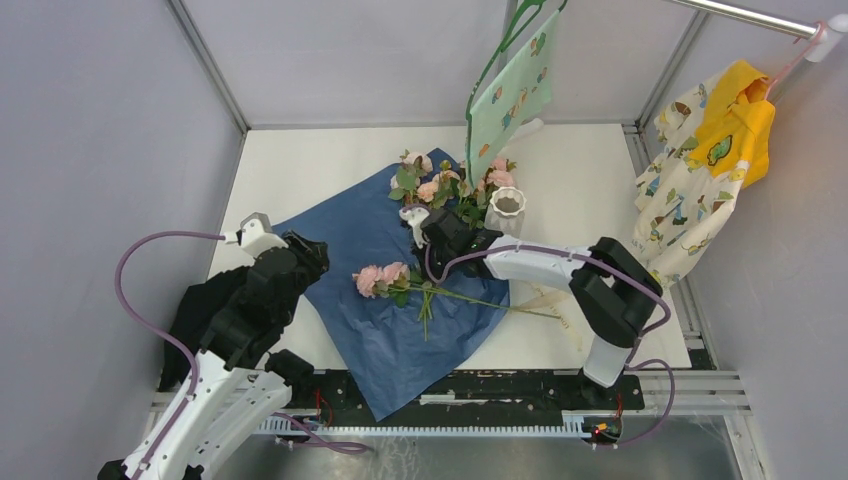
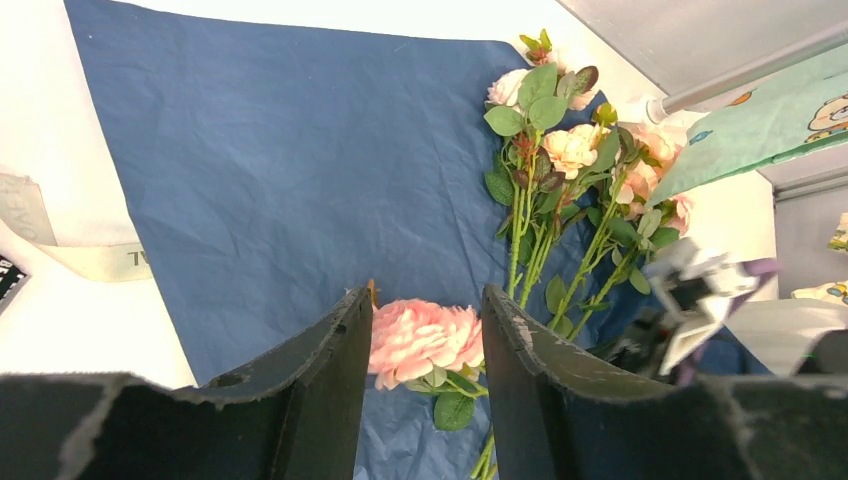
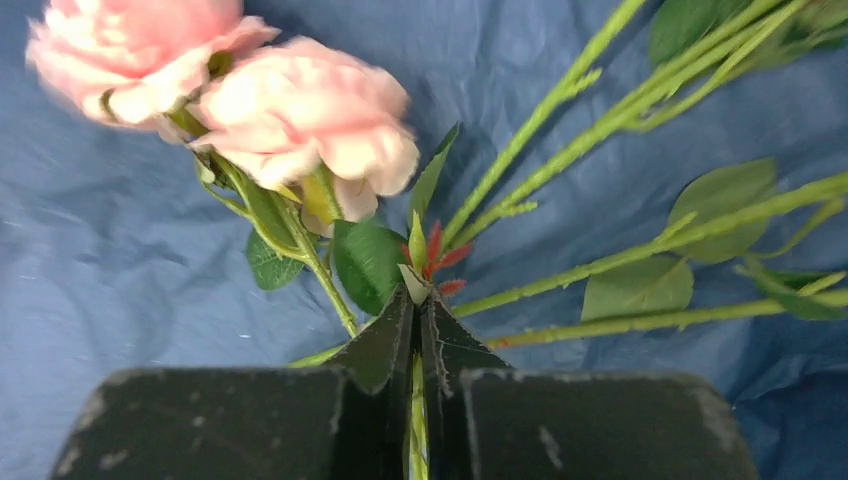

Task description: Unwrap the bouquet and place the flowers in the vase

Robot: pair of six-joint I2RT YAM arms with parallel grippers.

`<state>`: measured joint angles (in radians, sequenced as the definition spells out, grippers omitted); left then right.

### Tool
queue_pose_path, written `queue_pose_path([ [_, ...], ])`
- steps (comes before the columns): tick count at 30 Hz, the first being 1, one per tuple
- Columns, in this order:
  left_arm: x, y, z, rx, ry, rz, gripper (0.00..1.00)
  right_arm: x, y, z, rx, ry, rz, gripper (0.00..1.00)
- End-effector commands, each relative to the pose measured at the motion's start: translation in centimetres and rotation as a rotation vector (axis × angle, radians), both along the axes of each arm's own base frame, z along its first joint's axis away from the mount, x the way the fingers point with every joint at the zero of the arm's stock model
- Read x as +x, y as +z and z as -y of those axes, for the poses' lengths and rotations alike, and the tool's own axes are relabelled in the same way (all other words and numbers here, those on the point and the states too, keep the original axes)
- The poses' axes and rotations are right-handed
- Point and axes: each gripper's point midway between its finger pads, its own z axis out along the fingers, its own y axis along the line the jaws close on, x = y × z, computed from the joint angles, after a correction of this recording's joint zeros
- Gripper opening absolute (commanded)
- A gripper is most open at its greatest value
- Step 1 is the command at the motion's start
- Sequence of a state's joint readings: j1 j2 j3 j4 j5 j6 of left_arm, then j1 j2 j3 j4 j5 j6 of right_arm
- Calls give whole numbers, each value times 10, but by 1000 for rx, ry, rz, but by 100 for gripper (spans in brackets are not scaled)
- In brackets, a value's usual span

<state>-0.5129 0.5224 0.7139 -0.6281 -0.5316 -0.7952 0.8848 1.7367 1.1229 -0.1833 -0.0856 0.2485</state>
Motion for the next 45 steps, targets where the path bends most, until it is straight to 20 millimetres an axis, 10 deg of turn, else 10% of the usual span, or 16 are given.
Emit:
queue_pose_path([
  [1, 3, 3, -2, 15, 8, 21, 52, 3, -8, -6, -91, 34, 75, 8],
  [17, 1, 5, -5, 17, 20, 22, 52, -3, 16, -16, -204, 138, 202, 47],
  [45, -2, 10, -8, 12, 28, 25, 54, -48, -34, -42, -201, 289, 105, 55],
])
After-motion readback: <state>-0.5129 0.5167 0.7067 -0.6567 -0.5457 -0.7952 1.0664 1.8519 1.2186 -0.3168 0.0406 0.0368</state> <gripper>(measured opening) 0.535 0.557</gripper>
